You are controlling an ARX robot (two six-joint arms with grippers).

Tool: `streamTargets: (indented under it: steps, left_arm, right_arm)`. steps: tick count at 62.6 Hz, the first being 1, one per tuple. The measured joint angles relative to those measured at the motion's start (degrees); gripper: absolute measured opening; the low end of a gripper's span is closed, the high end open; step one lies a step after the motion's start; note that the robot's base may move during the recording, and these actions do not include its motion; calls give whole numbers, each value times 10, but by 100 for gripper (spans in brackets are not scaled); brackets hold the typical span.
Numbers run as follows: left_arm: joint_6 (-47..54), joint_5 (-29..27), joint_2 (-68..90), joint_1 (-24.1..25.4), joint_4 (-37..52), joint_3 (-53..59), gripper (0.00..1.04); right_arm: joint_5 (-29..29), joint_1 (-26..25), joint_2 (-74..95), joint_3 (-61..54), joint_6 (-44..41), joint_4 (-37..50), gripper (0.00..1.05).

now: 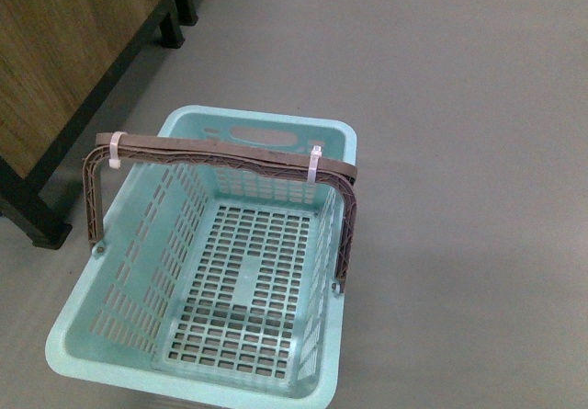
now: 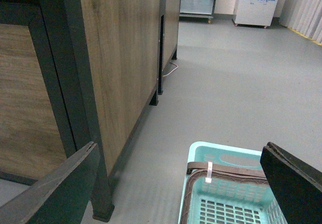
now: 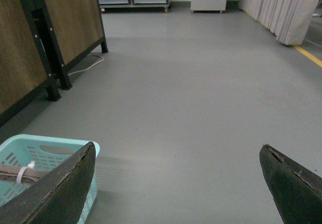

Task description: Pick lemon and mango into basket

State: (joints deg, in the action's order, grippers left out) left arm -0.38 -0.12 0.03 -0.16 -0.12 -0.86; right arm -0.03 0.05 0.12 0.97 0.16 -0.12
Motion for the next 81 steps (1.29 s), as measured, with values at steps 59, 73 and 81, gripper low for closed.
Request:
streamTargets:
  steps: [59, 73, 81]
  left_arm:
    - [-775, -21, 1027, -169, 342, -320, 98]
    - [-835, -21, 1203, -223, 287, -503, 98]
    - [-844, -28, 1250, -236, 249, -583, 96]
  right_arm:
    - [0, 0, 0, 0, 0, 0, 96]
    - [0, 0, 0, 0, 0, 0, 96]
    - [0, 0, 0, 0, 0, 0, 96]
